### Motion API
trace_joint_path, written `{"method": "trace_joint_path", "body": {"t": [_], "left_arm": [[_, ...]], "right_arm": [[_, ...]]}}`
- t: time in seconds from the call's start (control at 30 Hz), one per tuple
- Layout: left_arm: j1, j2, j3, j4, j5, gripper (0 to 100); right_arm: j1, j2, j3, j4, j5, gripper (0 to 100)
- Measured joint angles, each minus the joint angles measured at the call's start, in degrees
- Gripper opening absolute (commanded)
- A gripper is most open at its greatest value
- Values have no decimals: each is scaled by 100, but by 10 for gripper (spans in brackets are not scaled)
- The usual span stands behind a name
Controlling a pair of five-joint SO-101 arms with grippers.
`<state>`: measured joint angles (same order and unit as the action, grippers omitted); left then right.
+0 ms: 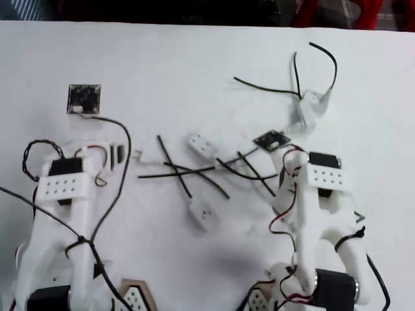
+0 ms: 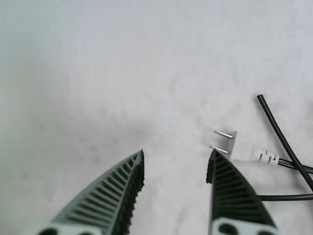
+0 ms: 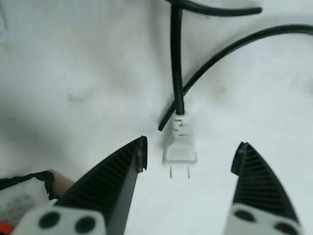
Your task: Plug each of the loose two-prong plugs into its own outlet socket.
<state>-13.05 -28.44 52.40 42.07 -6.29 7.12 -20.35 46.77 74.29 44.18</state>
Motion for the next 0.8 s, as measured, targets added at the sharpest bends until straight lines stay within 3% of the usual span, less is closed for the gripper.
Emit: {"method": "trace_joint_path", "body": {"t": [0.27, 0.47, 0.8], "left_arm": [[0, 0, 0, 0, 0, 215], [0, 0, 105, 0, 0, 215], [0, 0, 105, 0, 0, 215]], "right_arm": [[18, 905, 53, -440, 35, 257], [132, 1495, -26, -765, 35, 9], [176, 765, 62, -738, 352, 17]]}}
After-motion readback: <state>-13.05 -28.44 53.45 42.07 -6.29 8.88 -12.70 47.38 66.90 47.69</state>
